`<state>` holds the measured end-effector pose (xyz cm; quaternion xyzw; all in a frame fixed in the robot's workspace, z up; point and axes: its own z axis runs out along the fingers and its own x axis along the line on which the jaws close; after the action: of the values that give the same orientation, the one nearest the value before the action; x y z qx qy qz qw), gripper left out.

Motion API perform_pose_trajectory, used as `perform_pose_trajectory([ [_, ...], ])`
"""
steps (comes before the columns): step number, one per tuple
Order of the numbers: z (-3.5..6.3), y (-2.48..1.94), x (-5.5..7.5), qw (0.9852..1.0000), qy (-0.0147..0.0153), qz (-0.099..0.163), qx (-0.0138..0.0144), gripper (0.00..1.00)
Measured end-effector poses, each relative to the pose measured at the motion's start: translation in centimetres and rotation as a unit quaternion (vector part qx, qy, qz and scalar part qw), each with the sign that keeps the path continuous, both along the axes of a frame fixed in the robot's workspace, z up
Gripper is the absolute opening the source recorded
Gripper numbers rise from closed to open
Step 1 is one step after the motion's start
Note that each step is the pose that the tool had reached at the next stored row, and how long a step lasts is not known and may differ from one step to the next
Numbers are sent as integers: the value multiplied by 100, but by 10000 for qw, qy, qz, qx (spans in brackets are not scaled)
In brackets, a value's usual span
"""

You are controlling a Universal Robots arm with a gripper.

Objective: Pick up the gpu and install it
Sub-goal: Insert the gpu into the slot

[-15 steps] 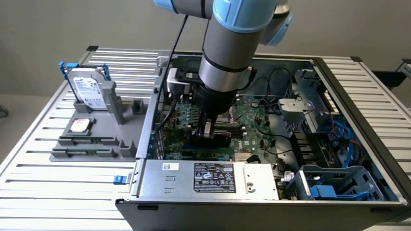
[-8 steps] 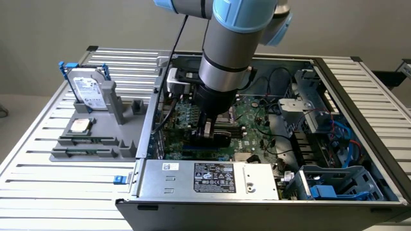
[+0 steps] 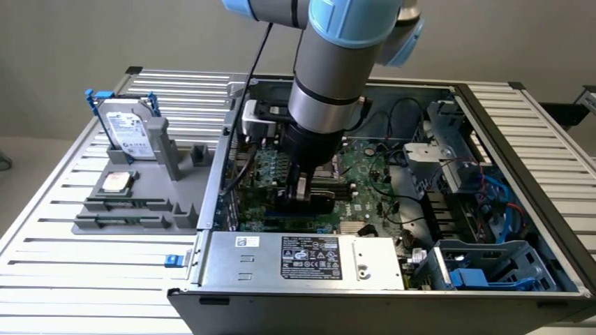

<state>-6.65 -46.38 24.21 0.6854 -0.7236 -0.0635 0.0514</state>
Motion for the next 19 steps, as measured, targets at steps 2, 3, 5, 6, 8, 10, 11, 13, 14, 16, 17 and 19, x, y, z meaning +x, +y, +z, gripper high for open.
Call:
perform_pose_trajectory([
  [2, -10, 0, 1, 10000, -1, 29, -1, 27],
  [3, -14, 0, 1, 10000, -1, 43, -1, 27],
  [5, -22, 0, 1, 10000, -1, 69, 0, 27],
  [6, -24, 1, 1, 10000, -1, 81, -2, 27],
  [8, -27, 2, 0, 9999, 0, 104, -3, 27],
  [10, -29, 3, 0, 9999, 0, 125, -3, 27],
  [11, -29, 4, 0, 9999, -1, 134, -3, 27],
  [13, -30, 5, 0, 9999, -1, 151, -2, 27],
  [14, -30, 5, 0, 9999, -1, 158, -3, 27],
  [16, -30, 5, 0, 9999, -1, 171, -3, 27],
  [17, -30, 6, 0, 9998, -1, 175, -4, 27],
  [19, -30, 6, 0, 9998, -1, 183, -4, 27],
])
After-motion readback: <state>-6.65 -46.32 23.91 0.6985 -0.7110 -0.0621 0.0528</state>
